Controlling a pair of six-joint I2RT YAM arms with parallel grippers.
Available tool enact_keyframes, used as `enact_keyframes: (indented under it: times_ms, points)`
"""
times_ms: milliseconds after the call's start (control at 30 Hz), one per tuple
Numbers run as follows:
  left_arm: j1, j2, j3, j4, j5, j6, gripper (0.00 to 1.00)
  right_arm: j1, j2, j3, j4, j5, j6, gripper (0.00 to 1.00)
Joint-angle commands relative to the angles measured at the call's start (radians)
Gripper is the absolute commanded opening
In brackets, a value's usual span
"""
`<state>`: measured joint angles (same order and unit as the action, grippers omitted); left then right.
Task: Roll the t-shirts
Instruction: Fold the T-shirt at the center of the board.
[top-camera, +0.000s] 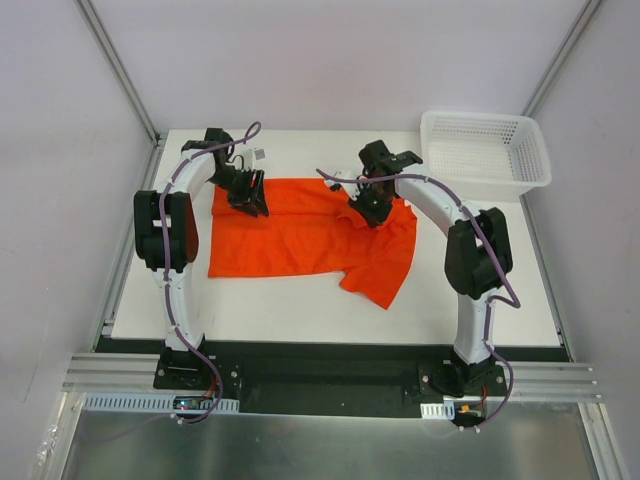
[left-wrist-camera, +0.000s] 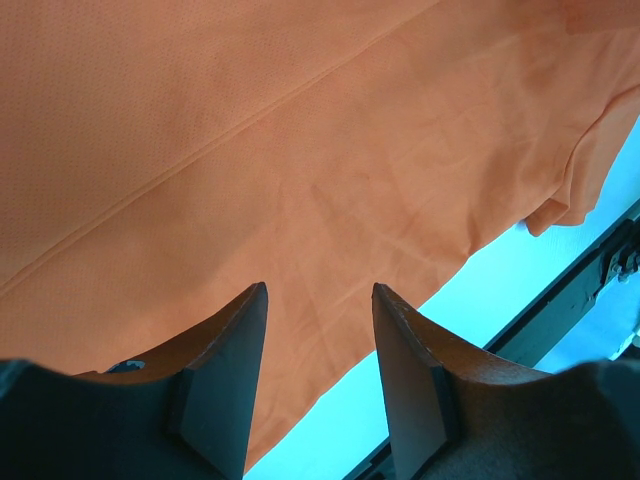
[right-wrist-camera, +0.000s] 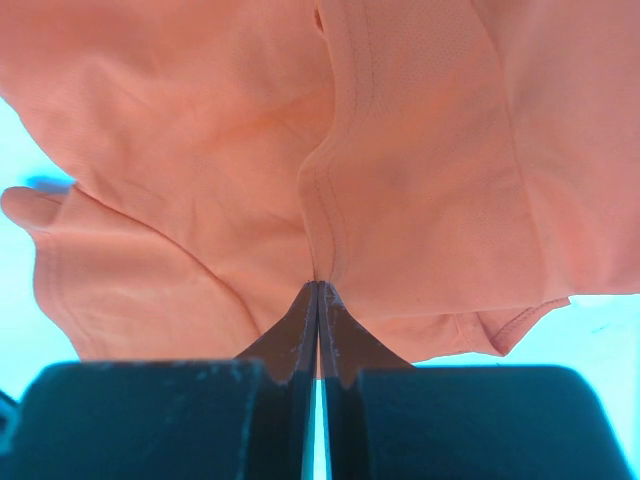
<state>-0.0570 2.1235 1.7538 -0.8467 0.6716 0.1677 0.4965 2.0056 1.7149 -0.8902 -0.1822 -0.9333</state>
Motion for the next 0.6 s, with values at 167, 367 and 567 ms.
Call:
enact_keyframes:
  times_ms: [167, 367, 567]
  points:
    - [0.006, -0.053, 0.033, -0.012, -0.003, 0.013, 0.46, 0.017, -0.044, 0.068, -0.088, -0.071, 0.077, 0.01]
    - [0.006, -0.050, 0.030, -0.012, -0.001, 0.015, 0.46, 0.022, -0.042, 0.065, -0.125, -0.102, 0.125, 0.03]
    - [0.008, -0.048, 0.033, -0.014, -0.004, 0.018, 0.46, -0.002, -0.022, 0.043, -0.085, -0.039, 0.172, 0.40]
